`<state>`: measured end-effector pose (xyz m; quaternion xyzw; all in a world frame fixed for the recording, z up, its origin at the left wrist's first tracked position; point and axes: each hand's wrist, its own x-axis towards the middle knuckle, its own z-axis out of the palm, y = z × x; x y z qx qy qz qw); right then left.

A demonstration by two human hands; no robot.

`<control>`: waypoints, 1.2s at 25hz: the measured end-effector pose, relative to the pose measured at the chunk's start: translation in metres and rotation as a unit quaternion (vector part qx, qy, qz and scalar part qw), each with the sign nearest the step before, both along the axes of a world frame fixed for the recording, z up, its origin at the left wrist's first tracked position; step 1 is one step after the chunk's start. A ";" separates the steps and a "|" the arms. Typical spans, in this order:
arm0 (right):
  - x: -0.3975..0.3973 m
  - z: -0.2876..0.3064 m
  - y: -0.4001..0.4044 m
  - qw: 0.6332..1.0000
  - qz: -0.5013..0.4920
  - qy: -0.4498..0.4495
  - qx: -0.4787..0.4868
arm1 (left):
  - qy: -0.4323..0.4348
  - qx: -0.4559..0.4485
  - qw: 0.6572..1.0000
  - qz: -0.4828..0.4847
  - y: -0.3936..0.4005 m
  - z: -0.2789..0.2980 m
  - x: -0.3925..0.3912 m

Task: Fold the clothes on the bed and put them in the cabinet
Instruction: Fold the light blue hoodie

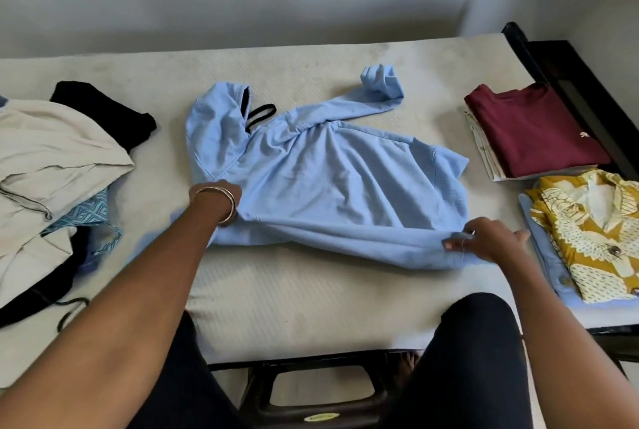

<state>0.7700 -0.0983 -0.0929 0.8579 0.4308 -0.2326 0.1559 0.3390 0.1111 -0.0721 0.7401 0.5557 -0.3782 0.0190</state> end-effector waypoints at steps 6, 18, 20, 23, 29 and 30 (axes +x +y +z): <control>-0.040 -0.025 0.033 0.944 -0.150 -0.095 0.279 | -0.165 0.396 0.883 -0.191 0.022 -0.027 0.036; -0.086 -0.069 0.007 0.401 -0.712 0.305 0.489 | -0.644 0.089 0.255 0.716 -0.064 -0.124 0.008; -0.064 -0.059 0.011 0.398 -0.664 0.322 0.545 | -0.654 0.109 0.227 0.714 -0.048 -0.121 0.006; -0.029 -0.049 0.008 0.482 -0.656 0.236 0.531 | -0.671 0.159 0.264 0.674 -0.036 -0.121 -0.005; -0.043 -0.062 -0.003 0.803 -0.497 -0.061 0.322 | -0.442 0.269 0.727 0.452 -0.058 -0.106 -0.006; -0.056 -0.062 0.004 0.849 -0.385 -0.071 0.355 | -0.443 0.290 0.735 0.423 -0.058 -0.103 -0.004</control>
